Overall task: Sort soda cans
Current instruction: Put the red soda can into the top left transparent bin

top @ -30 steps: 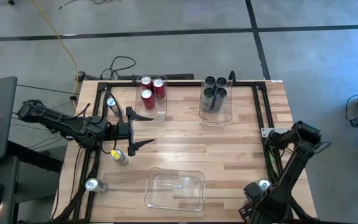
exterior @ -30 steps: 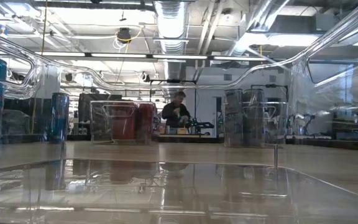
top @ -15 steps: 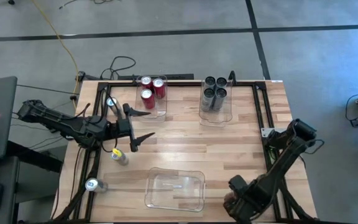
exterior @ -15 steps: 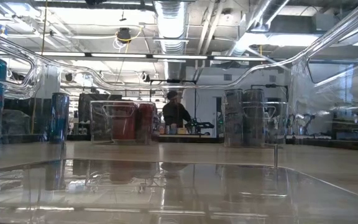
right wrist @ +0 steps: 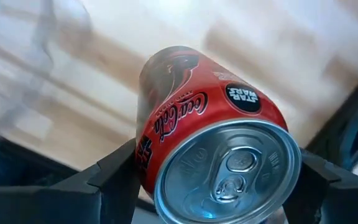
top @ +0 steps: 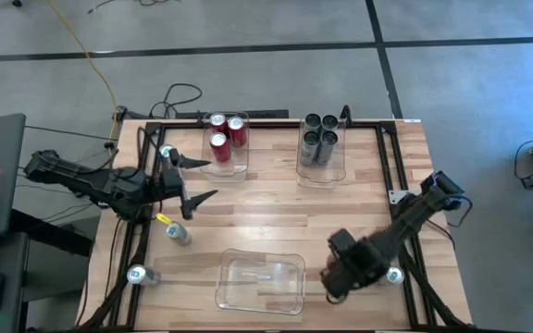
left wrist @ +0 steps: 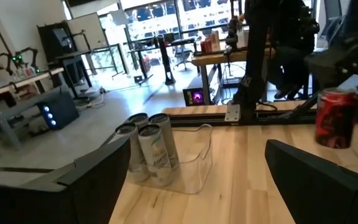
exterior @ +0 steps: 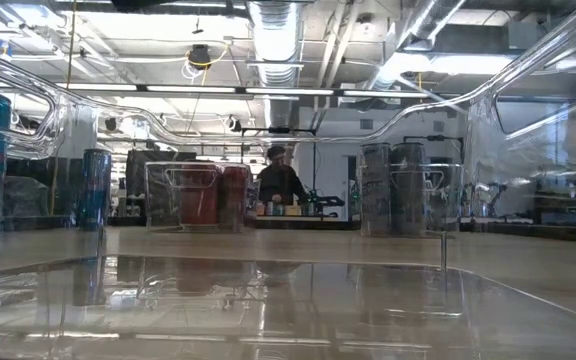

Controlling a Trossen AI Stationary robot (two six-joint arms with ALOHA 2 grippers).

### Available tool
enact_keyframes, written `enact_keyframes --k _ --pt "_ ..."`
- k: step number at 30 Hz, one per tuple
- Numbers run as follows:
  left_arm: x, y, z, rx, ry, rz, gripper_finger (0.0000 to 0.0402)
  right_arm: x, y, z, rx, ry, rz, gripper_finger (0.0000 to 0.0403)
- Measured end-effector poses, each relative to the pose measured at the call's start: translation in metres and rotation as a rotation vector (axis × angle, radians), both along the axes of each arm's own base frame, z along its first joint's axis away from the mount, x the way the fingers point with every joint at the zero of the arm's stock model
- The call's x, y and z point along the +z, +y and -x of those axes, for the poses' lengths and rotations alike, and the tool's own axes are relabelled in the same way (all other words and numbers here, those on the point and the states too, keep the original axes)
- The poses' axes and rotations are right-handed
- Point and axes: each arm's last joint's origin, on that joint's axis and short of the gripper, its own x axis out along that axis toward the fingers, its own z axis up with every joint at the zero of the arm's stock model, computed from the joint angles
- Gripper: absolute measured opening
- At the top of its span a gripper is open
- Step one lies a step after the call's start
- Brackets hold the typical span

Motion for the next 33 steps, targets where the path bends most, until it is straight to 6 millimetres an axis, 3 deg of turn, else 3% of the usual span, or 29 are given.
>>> enact_keyframes --k 6,16,33 --pt "0.003 0.006 0.02 0.019 -0.006 0.03 0.0368 0.016 -0.05 -0.034 0.128 -0.074 0.051 0.0307" --pt "-0.005 0.011 0.023 0.178 0.035 0.088 0.0368 0.02 -0.147 -0.089 0.249 -0.285 0.076 0.0306" --pt "-0.018 0.016 0.008 0.256 0.096 0.156 0.0368 0.033 -0.265 -0.115 0.313 -0.568 0.201 0.0306"
